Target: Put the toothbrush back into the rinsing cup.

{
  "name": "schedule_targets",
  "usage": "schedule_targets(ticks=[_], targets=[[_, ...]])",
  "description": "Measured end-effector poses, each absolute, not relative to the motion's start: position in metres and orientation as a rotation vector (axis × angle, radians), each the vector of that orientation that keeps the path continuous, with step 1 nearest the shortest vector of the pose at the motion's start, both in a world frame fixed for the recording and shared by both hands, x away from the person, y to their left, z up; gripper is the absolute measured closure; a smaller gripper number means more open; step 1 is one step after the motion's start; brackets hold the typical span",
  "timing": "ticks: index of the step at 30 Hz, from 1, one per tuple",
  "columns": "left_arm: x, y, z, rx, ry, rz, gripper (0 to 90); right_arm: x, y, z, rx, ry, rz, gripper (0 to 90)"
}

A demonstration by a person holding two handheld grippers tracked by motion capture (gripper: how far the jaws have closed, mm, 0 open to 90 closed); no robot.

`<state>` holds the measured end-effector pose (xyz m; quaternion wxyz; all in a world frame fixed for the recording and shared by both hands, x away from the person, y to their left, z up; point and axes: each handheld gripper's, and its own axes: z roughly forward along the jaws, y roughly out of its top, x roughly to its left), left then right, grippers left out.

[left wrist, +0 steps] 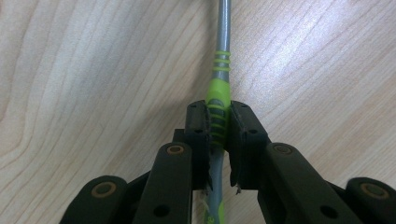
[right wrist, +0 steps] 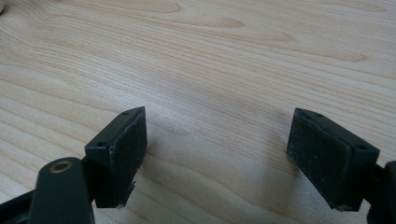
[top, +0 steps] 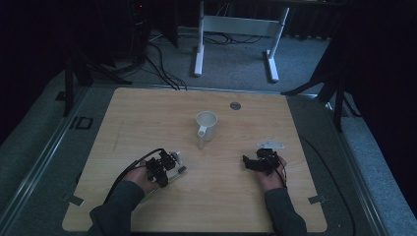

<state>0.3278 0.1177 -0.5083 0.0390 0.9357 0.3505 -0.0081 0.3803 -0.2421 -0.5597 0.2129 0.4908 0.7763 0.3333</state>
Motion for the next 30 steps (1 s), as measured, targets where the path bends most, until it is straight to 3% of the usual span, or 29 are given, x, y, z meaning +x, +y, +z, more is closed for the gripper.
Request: schedule_targets(ticks=[30], targets=[[0.332, 0.131, -0.484, 2.65, 1.166, 0.1, 79.1, 0.38, -0.242, -0.56, 1.362, 2.155, 0.925, 19.8]])
